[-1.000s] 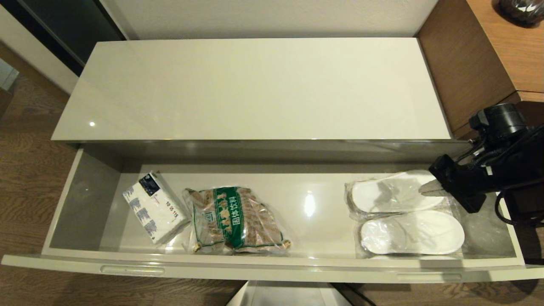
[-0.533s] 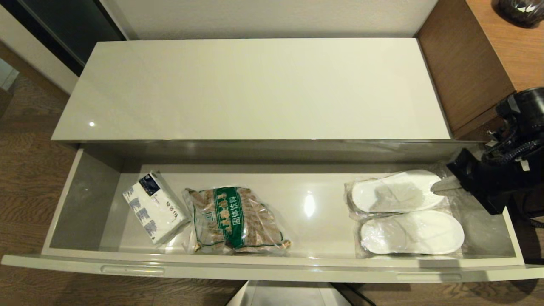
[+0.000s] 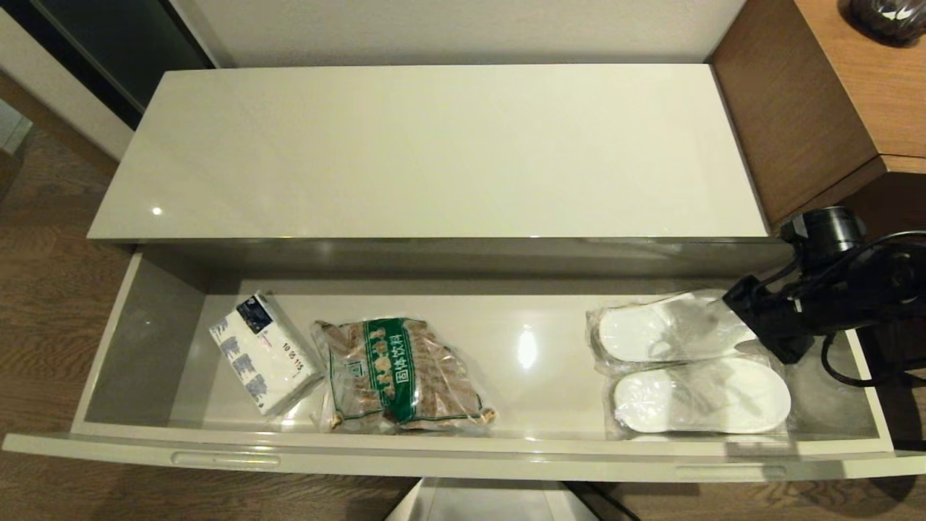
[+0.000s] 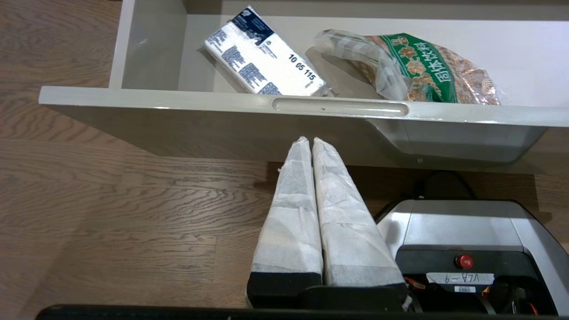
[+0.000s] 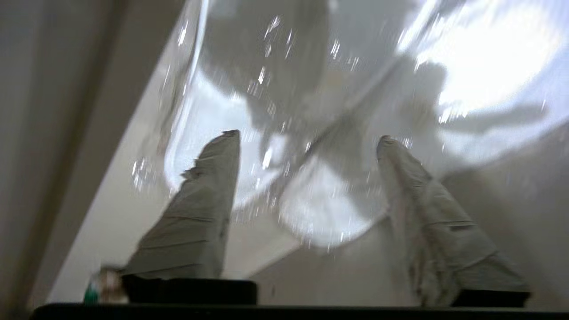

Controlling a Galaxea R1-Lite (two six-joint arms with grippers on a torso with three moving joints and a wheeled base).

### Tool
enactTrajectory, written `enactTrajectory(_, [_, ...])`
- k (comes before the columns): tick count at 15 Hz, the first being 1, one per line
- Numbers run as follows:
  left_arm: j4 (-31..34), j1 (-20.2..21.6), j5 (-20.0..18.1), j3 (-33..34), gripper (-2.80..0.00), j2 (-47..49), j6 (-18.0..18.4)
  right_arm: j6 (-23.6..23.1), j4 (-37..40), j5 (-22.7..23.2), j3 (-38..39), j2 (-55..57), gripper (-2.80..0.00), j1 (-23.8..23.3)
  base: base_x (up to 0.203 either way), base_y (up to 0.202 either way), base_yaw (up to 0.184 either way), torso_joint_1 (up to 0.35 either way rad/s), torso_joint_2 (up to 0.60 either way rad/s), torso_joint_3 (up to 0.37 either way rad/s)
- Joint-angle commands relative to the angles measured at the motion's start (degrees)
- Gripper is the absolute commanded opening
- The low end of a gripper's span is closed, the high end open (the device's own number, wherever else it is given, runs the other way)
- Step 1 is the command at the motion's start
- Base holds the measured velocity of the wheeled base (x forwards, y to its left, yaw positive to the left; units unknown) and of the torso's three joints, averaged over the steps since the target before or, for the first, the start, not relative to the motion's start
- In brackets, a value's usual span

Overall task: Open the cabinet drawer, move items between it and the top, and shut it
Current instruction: Take out the disposable slippers from the drawer

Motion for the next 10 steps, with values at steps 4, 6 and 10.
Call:
enactTrajectory(4, [0.0, 0.0, 0.0, 0.0, -2.80, 0.0, 0.0, -1.4, -7.1, -2.9, -0.6, 10.4, 0.00, -1.7, 0.000, 0.000, 0.000, 0.000, 0.00, 0.000])
enactTrajectory(6, [0.0, 0.0, 0.0, 0.0, -2.80, 0.0, 0.0, -1.5, -9.1, -3.5, -1.1, 13.2, 0.00, -1.6, 0.000, 0.000, 0.000, 0.000, 0.00, 0.000])
enactTrajectory(10, [0.0, 0.0, 0.0, 0.0, -2.80, 0.0, 0.0, -2.2, -9.1, -4.6, -2.6, 18.3, 0.00, -1.2, 0.000, 0.000, 0.000, 0.000, 0.00, 0.000])
